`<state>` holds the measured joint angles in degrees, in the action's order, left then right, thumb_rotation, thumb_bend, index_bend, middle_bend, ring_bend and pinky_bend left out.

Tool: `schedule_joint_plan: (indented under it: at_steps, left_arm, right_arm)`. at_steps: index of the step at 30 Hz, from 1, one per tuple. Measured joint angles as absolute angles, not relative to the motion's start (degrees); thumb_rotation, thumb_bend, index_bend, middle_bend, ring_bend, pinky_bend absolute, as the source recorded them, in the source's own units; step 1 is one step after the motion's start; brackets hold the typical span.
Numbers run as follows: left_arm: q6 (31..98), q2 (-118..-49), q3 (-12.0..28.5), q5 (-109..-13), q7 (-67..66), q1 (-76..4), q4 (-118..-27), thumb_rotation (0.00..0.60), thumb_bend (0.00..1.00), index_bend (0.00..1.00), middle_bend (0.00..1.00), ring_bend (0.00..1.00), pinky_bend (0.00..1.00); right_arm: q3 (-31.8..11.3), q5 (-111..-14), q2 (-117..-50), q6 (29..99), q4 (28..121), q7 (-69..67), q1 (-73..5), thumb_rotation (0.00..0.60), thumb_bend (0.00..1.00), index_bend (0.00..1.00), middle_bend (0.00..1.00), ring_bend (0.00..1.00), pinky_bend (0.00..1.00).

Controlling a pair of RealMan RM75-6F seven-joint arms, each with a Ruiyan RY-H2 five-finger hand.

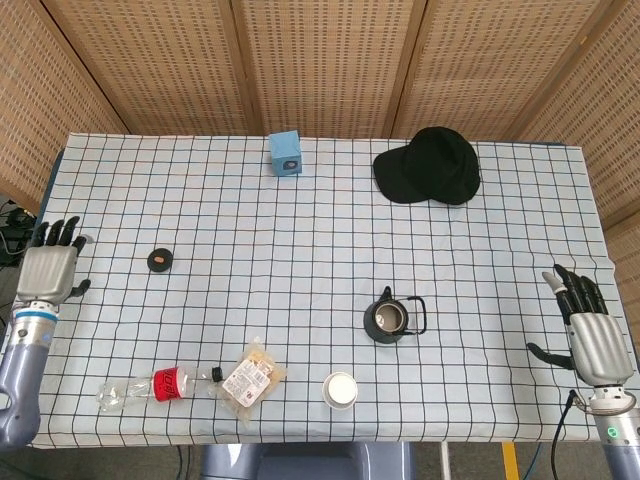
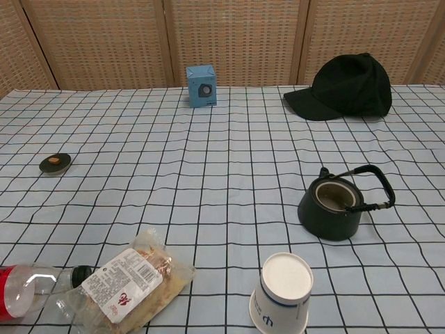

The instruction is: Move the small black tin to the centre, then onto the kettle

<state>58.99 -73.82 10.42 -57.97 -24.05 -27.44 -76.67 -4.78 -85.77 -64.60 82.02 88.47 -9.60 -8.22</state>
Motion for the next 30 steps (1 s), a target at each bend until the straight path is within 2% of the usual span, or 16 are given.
schedule_joint_plan:
  at_steps: [6,12,21,30]
  left_arm:
    - [50.8,-78.6,11.7,-50.1,-31.3,-34.3,-69.2,0.600,0.18,0.22,0.00,0.00,0.00]
    - [47.2,-84.4,11.9,-44.1,-36.8,-39.3,-63.4,0.600,0.15,0.23,0.00,0.00,0.00]
    - [45.1,-89.7,11.1,-40.2,-40.0,-43.2,-59.3,0.600,0.16,0.29,0.00,0.00,0.00]
    - [44.5,-92.0,10.4,-38.1,-41.1,-44.7,-57.0,0.600,0.16,0.31,0.00,0.00,0.00]
  right_arm:
    - [-4.9,-85.2,-64.3,81.3,87.9,-10.8,-8.4,0.600,0.20,0.07,0.00,0.00,0.00]
    - [-5.3,-84.2,-64.1,80.8,87.1,-12.3,-8.4,0.600,0.20,0.07,0.00,0.00,0.00]
    - [-6.0,-83.5,-63.7,81.0,86.5,-14.1,-8.3,0.600,0.20,0.07,0.00,0.00,0.00]
    - [-6.1,-83.4,-63.5,80.8,86.3,-15.1,-8.3,0.600,0.20,0.07,0.00,0.00,0.00]
